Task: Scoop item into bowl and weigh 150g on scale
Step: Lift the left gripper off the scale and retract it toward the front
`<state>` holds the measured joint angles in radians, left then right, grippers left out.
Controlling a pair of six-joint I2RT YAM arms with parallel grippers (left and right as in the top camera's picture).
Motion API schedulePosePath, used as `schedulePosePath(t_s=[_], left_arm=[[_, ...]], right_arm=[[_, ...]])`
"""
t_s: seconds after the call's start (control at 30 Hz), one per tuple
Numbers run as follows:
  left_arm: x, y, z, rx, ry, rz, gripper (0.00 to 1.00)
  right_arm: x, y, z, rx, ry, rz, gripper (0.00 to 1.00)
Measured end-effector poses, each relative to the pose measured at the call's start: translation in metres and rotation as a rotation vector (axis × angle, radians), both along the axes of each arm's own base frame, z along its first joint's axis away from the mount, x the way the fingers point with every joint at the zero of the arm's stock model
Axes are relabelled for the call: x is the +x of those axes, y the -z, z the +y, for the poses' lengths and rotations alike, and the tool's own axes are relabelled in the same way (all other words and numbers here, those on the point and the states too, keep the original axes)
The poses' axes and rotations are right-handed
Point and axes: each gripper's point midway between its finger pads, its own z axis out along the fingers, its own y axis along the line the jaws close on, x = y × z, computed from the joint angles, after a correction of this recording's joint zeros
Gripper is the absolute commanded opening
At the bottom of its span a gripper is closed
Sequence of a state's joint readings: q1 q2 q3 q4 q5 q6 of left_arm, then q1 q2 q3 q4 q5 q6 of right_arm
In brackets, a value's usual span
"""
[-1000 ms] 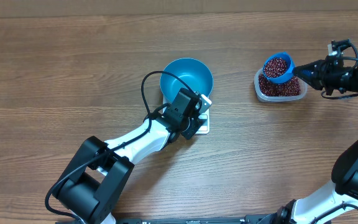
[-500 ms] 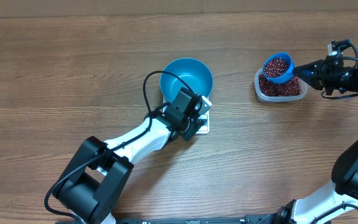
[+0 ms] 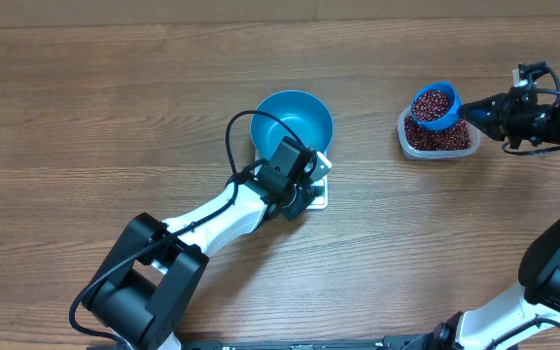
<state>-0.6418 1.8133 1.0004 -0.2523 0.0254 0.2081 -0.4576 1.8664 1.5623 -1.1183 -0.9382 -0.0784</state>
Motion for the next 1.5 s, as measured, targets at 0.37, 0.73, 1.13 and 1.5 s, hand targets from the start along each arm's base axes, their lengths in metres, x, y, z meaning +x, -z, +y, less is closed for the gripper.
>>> schedulePosePath(t_s=[0.37, 0.73, 1.13, 1.5], left_arm=[[-0.001, 0.000, 0.000, 0.006, 0.016, -0.002, 0.04], [-0.005, 0.001, -0.005, 0.020, 0.068, -0.009, 0.04], [-0.008, 0.001, -0.007, 0.026, 0.079, -0.010, 0.04], [-0.024, -0.009, 0.012, 0.104, 0.064, 0.049, 0.04]], right_arm=[[0.000, 0.000, 0.000, 0.000, 0.000, -0.001, 0.04], [0.000, 0.000, 0.000, 0.000, 0.000, 0.000, 0.04], [0.000, 0.000, 0.000, 0.001, 0.000, 0.000, 0.04], [0.000, 0.000, 0.000, 0.001, 0.000, 0.001, 0.04]])
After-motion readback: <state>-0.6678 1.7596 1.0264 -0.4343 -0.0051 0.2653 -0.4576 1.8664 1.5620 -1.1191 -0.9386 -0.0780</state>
